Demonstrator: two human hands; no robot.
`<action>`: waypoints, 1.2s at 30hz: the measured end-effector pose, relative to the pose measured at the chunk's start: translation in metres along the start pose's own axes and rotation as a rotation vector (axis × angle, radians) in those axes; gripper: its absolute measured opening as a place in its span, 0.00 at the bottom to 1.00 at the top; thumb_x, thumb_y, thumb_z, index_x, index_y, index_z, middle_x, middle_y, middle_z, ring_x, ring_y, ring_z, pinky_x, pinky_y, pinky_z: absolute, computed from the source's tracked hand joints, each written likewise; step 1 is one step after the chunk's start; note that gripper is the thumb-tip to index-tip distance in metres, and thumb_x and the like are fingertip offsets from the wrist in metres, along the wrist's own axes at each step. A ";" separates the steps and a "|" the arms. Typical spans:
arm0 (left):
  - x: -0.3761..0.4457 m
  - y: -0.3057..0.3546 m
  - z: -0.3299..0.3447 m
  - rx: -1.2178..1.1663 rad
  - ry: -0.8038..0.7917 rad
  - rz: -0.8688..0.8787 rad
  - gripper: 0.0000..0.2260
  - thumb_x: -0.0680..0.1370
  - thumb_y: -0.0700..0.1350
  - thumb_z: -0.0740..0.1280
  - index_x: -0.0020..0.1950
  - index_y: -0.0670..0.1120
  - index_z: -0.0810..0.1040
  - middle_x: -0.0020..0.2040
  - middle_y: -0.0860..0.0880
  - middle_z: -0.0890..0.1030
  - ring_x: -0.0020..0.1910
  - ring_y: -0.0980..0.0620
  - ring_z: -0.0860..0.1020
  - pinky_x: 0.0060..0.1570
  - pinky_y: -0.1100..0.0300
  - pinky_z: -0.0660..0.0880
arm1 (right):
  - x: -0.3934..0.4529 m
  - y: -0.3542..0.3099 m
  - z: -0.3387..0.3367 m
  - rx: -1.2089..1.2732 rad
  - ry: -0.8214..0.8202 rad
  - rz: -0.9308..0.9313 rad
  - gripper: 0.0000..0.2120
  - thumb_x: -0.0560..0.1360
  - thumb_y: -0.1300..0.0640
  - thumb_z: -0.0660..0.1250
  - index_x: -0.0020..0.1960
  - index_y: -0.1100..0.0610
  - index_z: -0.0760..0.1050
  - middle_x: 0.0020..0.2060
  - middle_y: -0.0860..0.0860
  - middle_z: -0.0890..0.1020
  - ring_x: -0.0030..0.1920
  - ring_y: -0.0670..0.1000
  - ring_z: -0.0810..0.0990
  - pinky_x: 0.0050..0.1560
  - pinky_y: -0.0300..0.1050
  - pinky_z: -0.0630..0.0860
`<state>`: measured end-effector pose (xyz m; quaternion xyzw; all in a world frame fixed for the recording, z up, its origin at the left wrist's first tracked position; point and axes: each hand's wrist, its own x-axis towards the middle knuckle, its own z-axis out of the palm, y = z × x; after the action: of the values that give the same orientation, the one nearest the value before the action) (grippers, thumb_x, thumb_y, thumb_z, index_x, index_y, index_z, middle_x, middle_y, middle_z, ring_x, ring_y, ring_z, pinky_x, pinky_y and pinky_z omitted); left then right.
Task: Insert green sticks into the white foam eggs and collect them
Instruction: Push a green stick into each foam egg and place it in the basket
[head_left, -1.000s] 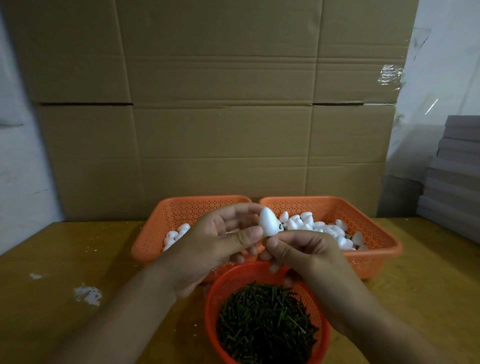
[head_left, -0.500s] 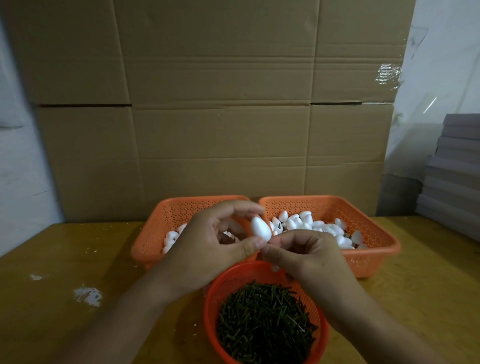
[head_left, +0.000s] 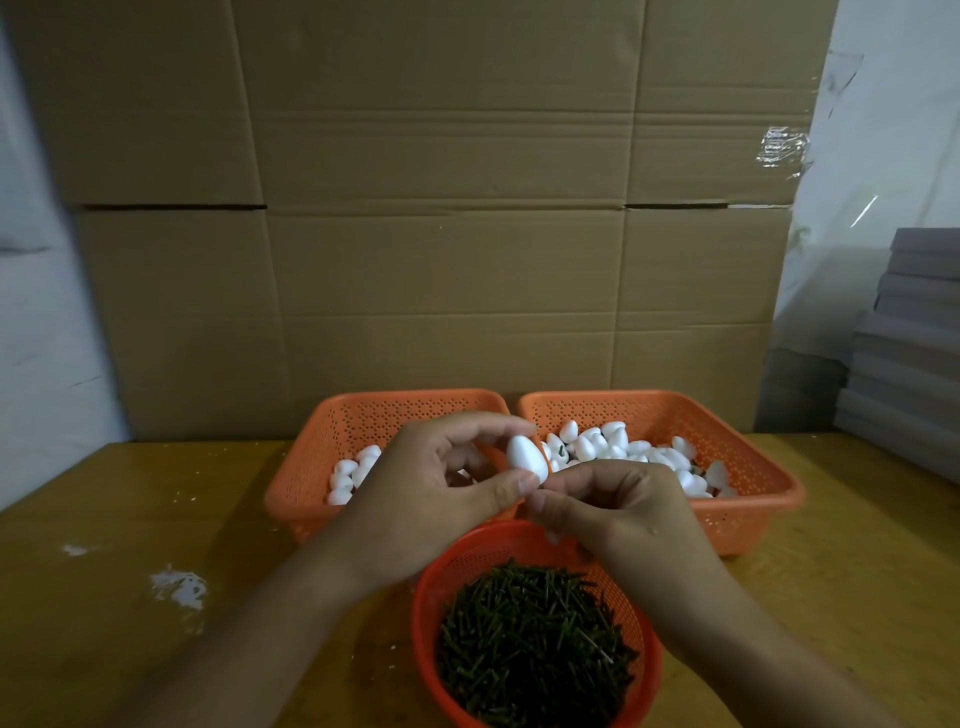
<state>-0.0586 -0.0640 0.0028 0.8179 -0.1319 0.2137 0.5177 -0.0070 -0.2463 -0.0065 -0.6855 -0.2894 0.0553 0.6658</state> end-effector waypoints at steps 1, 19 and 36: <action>0.000 0.000 0.000 -0.008 0.001 -0.007 0.16 0.73 0.50 0.74 0.61 0.54 0.82 0.47 0.51 0.86 0.45 0.54 0.85 0.47 0.62 0.80 | 0.000 0.000 0.000 -0.006 -0.004 0.010 0.05 0.73 0.61 0.74 0.39 0.58 0.85 0.29 0.55 0.83 0.29 0.46 0.79 0.30 0.35 0.73; 0.005 -0.001 -0.004 -0.174 0.046 -0.200 0.12 0.74 0.47 0.72 0.58 0.51 0.83 0.50 0.51 0.86 0.39 0.57 0.82 0.39 0.65 0.77 | 0.002 0.006 0.002 0.259 -0.143 0.242 0.12 0.79 0.58 0.65 0.41 0.52 0.85 0.40 0.53 0.85 0.34 0.45 0.79 0.30 0.35 0.72; 0.005 -0.004 0.002 -0.196 0.027 -0.170 0.11 0.76 0.43 0.72 0.58 0.50 0.82 0.52 0.49 0.86 0.39 0.54 0.82 0.39 0.64 0.78 | 0.003 0.010 0.002 0.214 -0.134 0.228 0.11 0.79 0.56 0.66 0.43 0.54 0.85 0.40 0.53 0.85 0.34 0.45 0.79 0.31 0.35 0.72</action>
<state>-0.0522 -0.0639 0.0012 0.7686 -0.0753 0.1662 0.6131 -0.0021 -0.2430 -0.0157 -0.6340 -0.2460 0.2062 0.7036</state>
